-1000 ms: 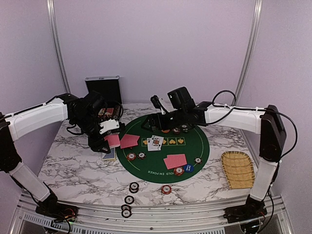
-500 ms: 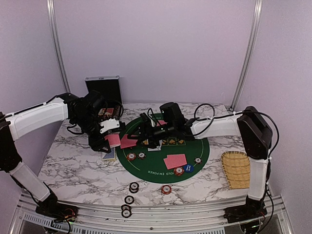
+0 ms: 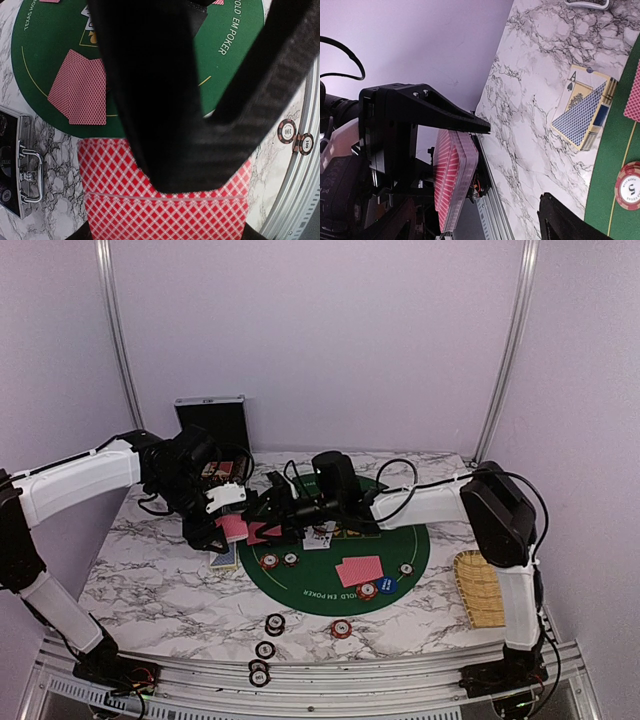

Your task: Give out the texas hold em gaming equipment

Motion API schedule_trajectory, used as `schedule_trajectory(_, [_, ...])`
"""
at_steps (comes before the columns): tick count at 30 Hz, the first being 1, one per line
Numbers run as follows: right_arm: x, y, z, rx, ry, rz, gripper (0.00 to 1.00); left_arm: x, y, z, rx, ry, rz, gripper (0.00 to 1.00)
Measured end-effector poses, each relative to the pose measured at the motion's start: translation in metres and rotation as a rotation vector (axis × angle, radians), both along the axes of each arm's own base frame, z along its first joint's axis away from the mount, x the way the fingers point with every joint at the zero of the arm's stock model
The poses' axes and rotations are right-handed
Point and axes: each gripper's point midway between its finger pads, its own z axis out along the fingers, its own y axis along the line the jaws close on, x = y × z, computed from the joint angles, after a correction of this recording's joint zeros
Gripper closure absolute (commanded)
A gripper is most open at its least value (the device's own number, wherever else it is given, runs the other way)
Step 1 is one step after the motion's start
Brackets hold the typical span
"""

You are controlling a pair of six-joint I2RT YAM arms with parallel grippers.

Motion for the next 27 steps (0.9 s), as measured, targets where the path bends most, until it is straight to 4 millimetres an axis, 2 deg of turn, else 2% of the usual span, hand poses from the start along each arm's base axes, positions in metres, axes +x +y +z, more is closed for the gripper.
schedule_trajectory(8, [-0.001, 0.020, -0.002, 0.034, 0.028, 0.024, 0.20, 0.002, -0.002, 0.003, -0.006, -0.007, 0.000, 1.00])
schedule_trajectory(15, [-0.002, 0.038, -0.012, 0.036, 0.051, 0.043, 0.20, 0.002, -0.002, 0.002, -0.004, -0.004, 0.000, 1.00])
schedule_trajectory(21, [0.001, 0.046, -0.016, 0.037, 0.049, 0.046, 0.21, 0.003, -0.002, -0.002, 0.003, 0.005, -0.001, 1.00])
schedule_trajectory(27, [0.003, 0.046, -0.020, 0.027, 0.056, 0.040, 0.24, 0.003, -0.002, -0.003, 0.005, 0.007, -0.001, 1.00])
